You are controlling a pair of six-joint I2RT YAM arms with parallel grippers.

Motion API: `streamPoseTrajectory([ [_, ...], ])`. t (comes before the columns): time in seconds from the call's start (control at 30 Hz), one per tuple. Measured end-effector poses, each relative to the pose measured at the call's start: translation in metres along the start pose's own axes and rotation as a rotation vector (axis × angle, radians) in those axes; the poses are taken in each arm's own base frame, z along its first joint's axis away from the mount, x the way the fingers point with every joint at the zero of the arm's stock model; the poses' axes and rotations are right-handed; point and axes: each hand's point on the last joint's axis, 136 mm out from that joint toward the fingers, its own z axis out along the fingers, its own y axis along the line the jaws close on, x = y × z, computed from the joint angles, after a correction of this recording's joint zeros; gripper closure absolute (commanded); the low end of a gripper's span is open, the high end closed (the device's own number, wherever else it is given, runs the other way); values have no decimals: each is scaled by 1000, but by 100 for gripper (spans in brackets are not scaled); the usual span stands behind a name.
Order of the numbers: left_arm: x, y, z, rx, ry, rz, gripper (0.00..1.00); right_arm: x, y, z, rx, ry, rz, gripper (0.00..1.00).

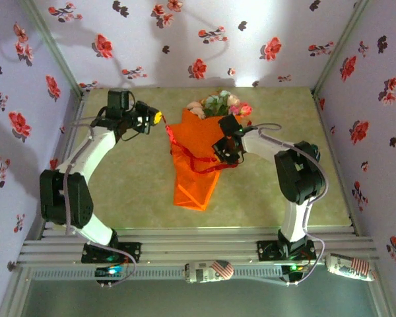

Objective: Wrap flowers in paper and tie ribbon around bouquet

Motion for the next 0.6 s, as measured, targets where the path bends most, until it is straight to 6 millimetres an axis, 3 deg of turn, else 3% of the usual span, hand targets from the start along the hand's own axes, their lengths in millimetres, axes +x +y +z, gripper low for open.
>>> streamPoseTrajectory([
  [0.27, -33, -25, -12, 127, -78, -21, 100, -60, -17, -11, 35, -115, 23, 100],
  [0.47, -91, -24, -40, 158, -233, -76, 100, -89, -30, -18, 55, -155, 33, 100],
  [0.6, -130, -7, -66, 89, -365, -108, 100, -100, -45, -19, 81, -169, 38, 100],
])
